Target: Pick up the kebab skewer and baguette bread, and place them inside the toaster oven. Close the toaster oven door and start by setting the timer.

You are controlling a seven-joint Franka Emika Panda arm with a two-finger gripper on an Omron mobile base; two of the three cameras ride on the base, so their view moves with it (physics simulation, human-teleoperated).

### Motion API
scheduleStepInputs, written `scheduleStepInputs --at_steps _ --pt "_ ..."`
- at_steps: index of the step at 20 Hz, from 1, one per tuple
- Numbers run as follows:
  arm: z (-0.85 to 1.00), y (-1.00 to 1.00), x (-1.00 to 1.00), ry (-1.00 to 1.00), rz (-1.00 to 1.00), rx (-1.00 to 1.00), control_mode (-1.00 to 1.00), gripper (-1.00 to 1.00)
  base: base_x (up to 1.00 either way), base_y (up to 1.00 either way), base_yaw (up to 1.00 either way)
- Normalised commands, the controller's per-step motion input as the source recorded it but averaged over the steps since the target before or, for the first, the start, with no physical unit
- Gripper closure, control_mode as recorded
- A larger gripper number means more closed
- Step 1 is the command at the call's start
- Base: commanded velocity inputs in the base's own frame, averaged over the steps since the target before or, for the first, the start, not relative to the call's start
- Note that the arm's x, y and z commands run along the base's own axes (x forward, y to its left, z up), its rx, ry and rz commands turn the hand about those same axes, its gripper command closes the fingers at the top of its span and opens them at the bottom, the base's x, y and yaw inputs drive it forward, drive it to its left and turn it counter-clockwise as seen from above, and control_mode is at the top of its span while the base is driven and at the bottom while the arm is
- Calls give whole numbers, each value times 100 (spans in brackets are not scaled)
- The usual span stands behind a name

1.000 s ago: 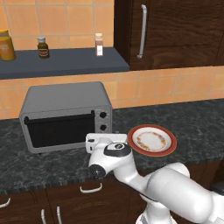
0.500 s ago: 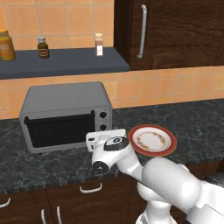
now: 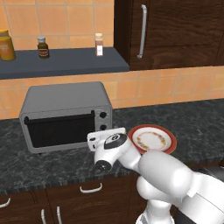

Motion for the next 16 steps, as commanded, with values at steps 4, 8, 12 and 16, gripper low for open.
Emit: scheduleStepInputs --at_steps 4,8,12,16 --pt "-3 0 9 0 0 0 -100 -100 0 0 0" --pt "-9 1 1 0 0 0 -100 -100 0 0 0" --pt "0 14 10 0 0 0 -100 -100 0 0 0" --pt "-7 15 1 -1 0 -1 -100 -100 0 0 0"
